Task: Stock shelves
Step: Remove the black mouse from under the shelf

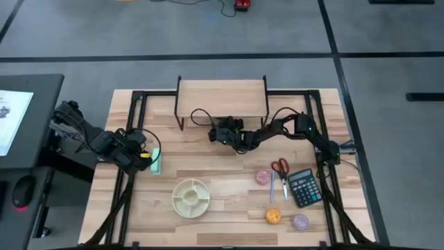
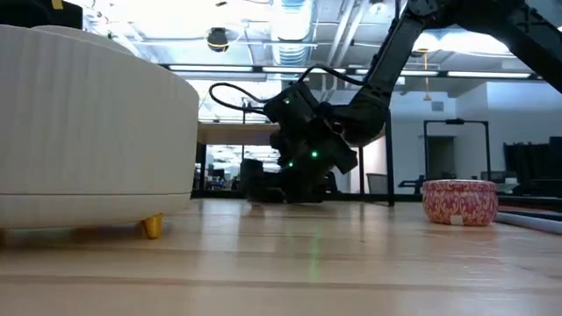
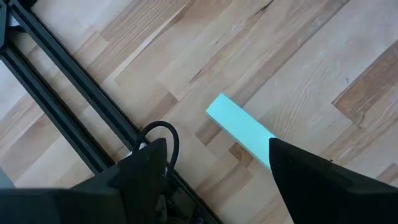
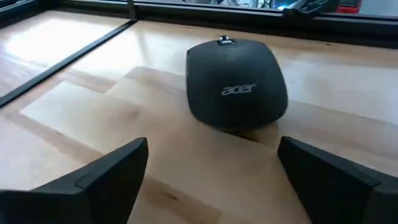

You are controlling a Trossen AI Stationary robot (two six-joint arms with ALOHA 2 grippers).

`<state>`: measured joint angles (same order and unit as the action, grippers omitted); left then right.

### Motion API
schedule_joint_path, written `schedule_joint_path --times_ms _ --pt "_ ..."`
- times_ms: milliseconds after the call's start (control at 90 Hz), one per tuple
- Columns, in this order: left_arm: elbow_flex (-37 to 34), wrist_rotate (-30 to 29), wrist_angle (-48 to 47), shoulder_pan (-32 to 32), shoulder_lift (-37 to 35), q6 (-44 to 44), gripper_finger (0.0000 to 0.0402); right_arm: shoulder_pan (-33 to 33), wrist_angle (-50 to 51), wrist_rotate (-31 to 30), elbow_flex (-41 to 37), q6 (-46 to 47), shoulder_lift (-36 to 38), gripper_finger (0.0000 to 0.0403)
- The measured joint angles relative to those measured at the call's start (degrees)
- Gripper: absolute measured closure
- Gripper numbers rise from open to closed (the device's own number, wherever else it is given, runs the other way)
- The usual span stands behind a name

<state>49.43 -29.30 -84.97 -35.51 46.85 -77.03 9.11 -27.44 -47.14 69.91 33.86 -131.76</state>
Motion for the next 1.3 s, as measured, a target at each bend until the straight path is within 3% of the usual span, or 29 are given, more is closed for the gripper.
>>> schedule_joint_path --times_ms 289,522,800,1300 --pt "0.0 0.0 0.0 0.0 0.0 0.1 0.0144 2.4 0.0 -0.3 0.1 0.2 0.0 0.0005" --pt "0.0 0.0 0.0 0.0 0.0 0.1 0.0144 4.2 0.7 4.2 2.3 -1.1 -0.1 0.001" --pt "0.0 0.0 0.0 0.0 0.0 0.1 0.0144 4.2 0.7 4.0 2.6 -1.2 -0.2 0.0013" --pt "0.0 -0.8 0.1 0.0 0.0 0.2 0.0144 4.5 2.8 3.3 2.9 -0.8 -0.2 0.0092"
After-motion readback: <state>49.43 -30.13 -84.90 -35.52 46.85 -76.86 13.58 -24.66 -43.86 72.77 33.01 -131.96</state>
